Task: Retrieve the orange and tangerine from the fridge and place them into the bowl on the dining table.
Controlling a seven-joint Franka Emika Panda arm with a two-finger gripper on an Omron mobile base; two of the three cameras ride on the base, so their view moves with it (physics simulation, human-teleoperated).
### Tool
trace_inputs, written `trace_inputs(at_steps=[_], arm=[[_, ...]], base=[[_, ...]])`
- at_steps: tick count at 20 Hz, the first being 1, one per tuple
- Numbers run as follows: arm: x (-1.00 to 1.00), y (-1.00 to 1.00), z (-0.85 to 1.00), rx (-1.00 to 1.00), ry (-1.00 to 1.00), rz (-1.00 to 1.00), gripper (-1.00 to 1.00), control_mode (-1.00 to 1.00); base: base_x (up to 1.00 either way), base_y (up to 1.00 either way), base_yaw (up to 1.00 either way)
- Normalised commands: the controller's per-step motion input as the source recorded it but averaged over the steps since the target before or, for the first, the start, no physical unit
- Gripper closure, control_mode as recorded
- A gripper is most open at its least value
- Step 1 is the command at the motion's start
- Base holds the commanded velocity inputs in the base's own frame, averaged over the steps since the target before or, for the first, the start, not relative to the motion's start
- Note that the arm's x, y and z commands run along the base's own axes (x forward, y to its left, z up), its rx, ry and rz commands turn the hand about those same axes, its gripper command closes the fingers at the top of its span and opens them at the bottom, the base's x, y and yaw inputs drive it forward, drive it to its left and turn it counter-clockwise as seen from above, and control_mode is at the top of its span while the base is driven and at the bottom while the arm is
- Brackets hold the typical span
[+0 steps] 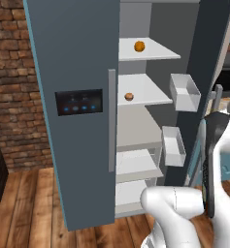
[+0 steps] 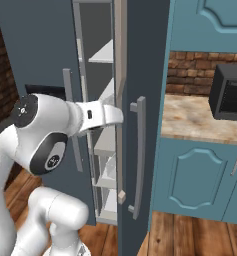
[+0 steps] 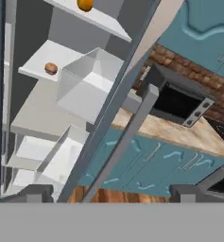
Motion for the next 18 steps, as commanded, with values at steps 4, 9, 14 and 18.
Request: trace_inputs(at_steps=[4, 9, 14, 18], arm=[[0.02, 0.89, 0.45, -0.34, 0.02, 0.0, -1.0, -1.0], [0.09, 0.71, 0.13, -0.31, 0.21, 0.0, -1.0, -1.0], [0.38, 0.08, 0.0, -0.14, 0.4, -0.02, -1.0, -1.0], [0.54, -0.06, 0.0, -0.03, 0.3, -0.04, -1.0, -1.0]], base=[[0.0, 0.0, 0.0], [0.0, 0.0, 0.0], [0.0, 0.0, 0.0], [0.0, 0.0, 0.0]])
